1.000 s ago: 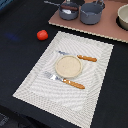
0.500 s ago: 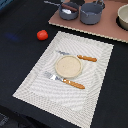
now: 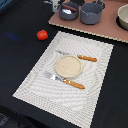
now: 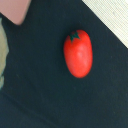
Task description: Place the fish, sausage, and tomato into the frying pan.
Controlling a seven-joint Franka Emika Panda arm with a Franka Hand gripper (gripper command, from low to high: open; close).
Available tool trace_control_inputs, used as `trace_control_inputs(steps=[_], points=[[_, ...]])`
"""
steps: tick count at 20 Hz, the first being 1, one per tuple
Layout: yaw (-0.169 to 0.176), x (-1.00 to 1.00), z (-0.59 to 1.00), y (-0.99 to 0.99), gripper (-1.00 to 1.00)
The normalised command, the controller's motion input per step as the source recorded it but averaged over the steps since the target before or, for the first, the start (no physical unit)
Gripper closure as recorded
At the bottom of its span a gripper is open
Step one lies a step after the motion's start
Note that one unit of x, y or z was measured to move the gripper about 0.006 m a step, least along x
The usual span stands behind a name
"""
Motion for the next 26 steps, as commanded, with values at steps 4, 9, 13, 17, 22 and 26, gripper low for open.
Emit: trace_control_inputs(steps=[4, 9, 13, 17, 22, 26], points=[[0.058, -0.47, -0.51, -0.60, -1.00], [0.060, -0.53, -0.53, -0.23, -1.00], [0.057, -0.57, -0.52, 0.00, -1.00], [0.051, -0.45, -0.58, -0.03, -1.00], [0.023, -0.23, -0.50, -0.12, -1.00], [0.010, -0.06, -0.45, 0.00, -1.00]])
